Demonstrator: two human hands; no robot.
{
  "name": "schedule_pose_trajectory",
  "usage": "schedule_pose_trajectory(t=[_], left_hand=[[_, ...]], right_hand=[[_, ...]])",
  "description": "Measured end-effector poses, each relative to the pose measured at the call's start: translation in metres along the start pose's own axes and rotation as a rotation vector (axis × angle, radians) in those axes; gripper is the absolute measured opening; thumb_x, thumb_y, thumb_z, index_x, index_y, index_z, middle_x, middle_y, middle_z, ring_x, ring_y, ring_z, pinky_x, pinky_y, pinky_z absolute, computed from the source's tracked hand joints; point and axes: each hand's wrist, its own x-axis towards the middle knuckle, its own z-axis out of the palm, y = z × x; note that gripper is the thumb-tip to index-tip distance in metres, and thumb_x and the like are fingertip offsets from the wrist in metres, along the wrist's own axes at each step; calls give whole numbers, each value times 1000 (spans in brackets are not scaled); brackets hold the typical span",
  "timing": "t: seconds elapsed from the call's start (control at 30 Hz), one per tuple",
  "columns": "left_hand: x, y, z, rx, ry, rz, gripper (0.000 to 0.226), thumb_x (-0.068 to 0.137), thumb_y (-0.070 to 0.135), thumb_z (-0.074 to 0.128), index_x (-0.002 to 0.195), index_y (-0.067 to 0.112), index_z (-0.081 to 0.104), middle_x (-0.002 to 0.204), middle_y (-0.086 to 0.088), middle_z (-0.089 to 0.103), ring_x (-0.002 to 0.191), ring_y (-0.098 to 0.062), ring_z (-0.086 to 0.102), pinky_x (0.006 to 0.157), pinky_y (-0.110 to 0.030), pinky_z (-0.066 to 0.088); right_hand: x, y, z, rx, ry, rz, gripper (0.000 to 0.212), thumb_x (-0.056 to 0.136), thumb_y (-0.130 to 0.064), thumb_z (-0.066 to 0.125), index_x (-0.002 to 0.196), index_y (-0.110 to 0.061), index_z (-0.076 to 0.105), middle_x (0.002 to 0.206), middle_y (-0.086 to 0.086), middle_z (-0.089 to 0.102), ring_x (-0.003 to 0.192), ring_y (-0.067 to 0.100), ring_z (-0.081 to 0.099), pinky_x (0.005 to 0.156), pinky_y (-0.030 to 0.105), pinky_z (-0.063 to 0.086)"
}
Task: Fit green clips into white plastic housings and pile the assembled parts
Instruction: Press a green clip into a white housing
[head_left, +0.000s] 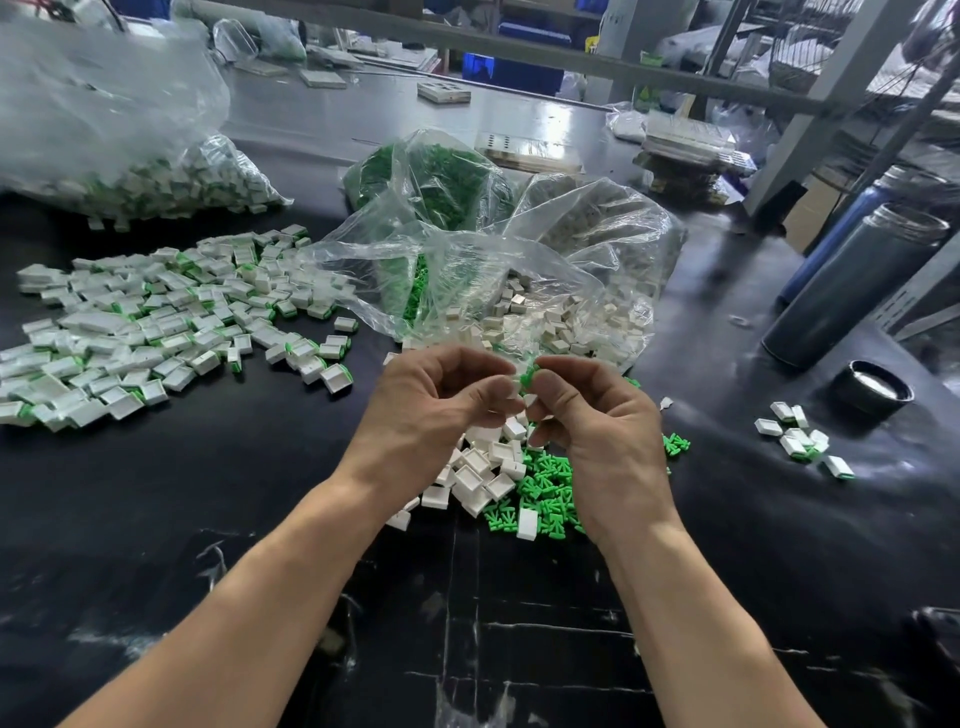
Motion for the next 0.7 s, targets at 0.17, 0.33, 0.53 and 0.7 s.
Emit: schedule_pose_trajectory(t=[0.17, 0.33, 0.53, 0.7], left_hand=[[0, -3, 2, -26, -11, 11, 17, 83, 8, 77, 99, 13, 75, 89, -8, 79, 86, -22, 76, 76, -24, 60], [1, -4, 4, -5, -13, 11, 16, 91, -3, 70, 102, 8, 75, 90, -8, 78, 82, -21, 75, 72, -24, 60], [0, -4, 4, -20, -7, -2, 17, 91, -6, 69, 104, 2, 75, 91, -14, 77, 80, -22, 75, 74, -29, 63], [0, -5, 4, -19, -1, -7, 17, 90, -5, 70, 105, 2, 75, 90, -14, 77, 80, -23, 75, 75, -30, 63]], right_hand=[[-1, -1, 0, -5, -3, -2, 14, 90, -11, 76, 85, -24, 80, 72, -1, 72, 62, 11, 65, 52, 23, 53], [-1, -1, 0, -23, 14, 0, 9, 92, -11, 75, 90, -19, 77, 72, -5, 71, 62, 8, 62, 52, 23, 51], [-4, 2, 0, -107, 15, -59, 7, 93, -12, 75, 93, -19, 77, 75, -6, 72, 65, 6, 63, 55, 21, 50], [-4, 2, 1, -171, 33, -107, 8, 93, -15, 75, 93, -23, 75, 73, -10, 71, 60, 2, 61, 56, 20, 51]])
